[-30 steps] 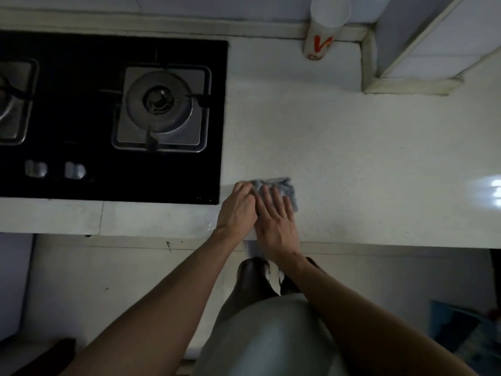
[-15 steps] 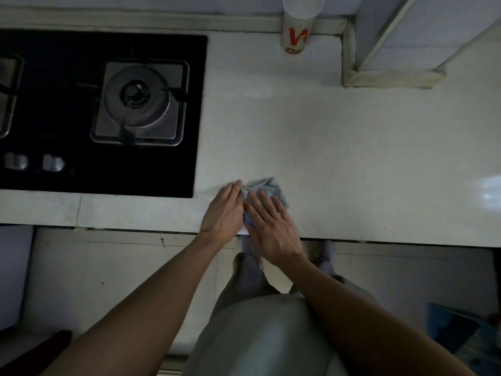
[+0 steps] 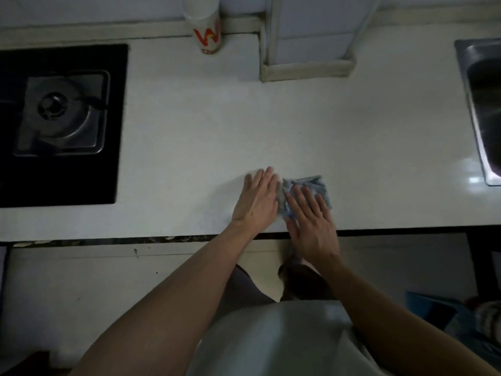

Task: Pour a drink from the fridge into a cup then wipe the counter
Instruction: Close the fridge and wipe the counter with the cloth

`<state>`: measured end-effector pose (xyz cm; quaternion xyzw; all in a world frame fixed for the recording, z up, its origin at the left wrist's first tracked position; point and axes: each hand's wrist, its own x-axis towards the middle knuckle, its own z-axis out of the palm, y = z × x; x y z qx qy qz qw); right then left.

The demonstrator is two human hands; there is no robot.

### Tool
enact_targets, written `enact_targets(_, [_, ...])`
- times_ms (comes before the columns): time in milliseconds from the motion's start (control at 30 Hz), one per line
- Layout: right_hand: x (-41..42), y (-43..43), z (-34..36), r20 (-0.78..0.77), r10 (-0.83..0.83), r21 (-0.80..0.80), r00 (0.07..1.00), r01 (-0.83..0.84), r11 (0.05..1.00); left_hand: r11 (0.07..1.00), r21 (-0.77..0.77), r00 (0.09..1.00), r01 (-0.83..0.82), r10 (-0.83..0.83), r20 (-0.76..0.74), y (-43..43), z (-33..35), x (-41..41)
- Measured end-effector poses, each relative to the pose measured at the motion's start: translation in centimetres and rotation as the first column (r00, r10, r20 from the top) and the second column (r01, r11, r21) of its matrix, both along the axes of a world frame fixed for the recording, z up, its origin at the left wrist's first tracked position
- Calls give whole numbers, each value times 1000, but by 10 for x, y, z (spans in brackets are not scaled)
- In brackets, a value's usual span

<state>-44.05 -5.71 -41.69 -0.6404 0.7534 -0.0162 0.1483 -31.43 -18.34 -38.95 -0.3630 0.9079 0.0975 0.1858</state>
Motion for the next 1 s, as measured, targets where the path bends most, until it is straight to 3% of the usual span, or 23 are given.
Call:
enact_targets(200, [-98,37,-3,15,-219,-129,976,219,967,993,-5,992,-114,114,58,27,3,-30])
enact_targets(367, [-197,46,-2,1,-470,-100,883,468,878,991,14,990,-130,129,49,25,4,-36])
enact_targets(467, [-243,42,-4,-20,-570,-111,821,565,818,981,47,980,-191,193,-56,30,7,-51])
enact_targets(600, [-286,24,-4,1,-635,-106,772,632,768,985,143,981,-102,123,-149,51,9,-88])
enact_targets(833, [-324,-38,-10,79,-772,-56,630,776,628,988,147,999,-50,48,15,63,12,-102])
enact_targets(900, [-319,-59,-12,90,-770,-35,632,774,632,983,180,999,-38,34,27,61,14,-102])
enact_targets(1000, [-304,-100,-9,91,-682,-4,726,685,729,973,223,998,-56,49,36,58,14,-106])
